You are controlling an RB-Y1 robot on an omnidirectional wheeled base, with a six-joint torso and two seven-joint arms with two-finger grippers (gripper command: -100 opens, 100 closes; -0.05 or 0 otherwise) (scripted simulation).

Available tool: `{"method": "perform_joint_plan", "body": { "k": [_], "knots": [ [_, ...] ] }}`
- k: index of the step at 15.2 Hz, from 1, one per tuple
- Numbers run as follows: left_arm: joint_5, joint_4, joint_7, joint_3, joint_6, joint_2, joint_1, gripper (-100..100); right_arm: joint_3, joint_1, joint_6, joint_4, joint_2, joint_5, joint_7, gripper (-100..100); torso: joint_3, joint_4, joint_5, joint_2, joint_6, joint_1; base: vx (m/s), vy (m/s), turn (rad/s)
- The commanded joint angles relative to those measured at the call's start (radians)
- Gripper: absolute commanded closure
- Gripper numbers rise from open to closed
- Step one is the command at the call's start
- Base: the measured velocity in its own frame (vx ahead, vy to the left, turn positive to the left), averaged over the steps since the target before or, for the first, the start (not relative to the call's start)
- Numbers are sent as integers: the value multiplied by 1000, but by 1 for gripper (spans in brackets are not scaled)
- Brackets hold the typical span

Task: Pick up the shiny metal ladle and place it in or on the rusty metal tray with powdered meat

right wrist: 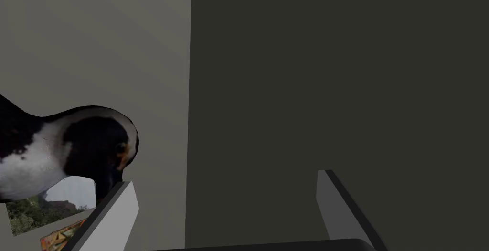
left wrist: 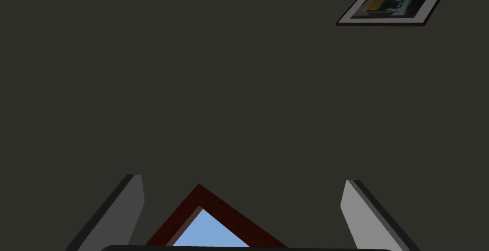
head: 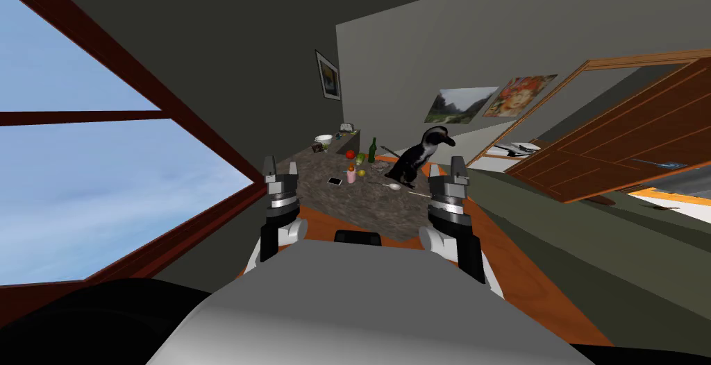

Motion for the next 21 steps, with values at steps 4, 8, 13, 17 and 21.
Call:
{"method": "perform_joint_plan", "body": {
  "k": [4, 8, 13, 17, 21],
  "knots": [
    [0, 0, 0, 0, 0, 0, 0, 0, 14, -7, -16, 33, -80, 6, -6, -100, -1, 0, 0, -1, 0, 2, 14, 31, 52],
    [0, 0, 0, 0, 0, 0, 0, 0, 29, -14, -33, 68, -146, 13, -10, -100, -1, 0, 1, -2, 0, 3, 17, 42, 58],
    [0, 0, 0, 0, 0, 0, 0, 0, 61, -29, -65, 140, -259, 31, -19, -100, -1, 0, 1, -2, 0, 4, 18, 49, 96],
    [0, 0, 0, 0, 0, 0, 0, 0, 89, -42, -89, 199, -346, 47, -24, -100, -1, 0, 1, -1, 0, 4, 16, 55, 113],
    [0, 0, 0, 0, 0, 0, 0, 0, 104, -48, -102, 231, -418, 57, -26, -100, -1, 0, 1, -2, 0, 4, 16, 53, 113]
  ]
}}
